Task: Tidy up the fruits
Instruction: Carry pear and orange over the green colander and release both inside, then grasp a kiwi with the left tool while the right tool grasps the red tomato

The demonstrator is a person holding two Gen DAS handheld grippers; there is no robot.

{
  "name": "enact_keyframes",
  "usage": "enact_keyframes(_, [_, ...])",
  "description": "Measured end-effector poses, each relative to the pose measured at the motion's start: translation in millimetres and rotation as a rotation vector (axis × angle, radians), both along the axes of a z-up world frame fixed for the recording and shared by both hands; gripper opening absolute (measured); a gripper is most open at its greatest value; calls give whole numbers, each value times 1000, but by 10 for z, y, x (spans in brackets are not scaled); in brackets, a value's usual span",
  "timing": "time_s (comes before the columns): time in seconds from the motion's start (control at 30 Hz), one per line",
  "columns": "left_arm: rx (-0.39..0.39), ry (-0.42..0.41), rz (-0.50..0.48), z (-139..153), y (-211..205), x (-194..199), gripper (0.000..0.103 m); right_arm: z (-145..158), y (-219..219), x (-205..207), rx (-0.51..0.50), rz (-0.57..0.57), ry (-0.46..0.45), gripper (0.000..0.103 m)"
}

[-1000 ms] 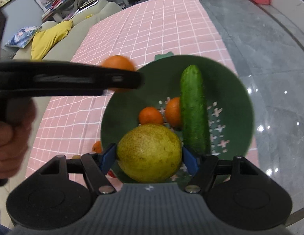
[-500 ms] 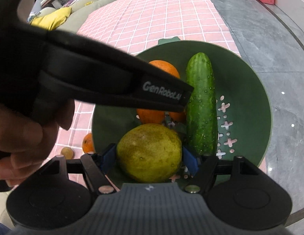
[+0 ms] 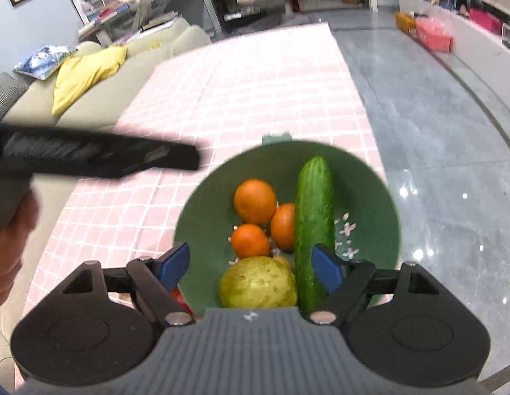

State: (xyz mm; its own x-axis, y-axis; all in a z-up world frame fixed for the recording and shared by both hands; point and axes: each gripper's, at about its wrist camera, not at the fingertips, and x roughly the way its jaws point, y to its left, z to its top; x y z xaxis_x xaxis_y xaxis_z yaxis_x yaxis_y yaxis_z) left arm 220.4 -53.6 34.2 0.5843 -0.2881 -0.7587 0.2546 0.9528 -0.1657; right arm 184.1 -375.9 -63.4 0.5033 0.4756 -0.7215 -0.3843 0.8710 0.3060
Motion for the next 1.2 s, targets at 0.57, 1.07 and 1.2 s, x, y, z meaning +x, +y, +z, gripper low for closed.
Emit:
enact_keyframes(0.57, [27,69,259,-750,975,-966,76,-370,542,-1079,-186,116,-41,58])
enact_keyframes(1.07, [56,35,202,-805,959,-983,78,-498,996,-958,-196,125,-92,48])
enact_keyframes(1.2, [39,26,178,-805,914,-909,78,-532,1132,-968,-247,137,-159,48])
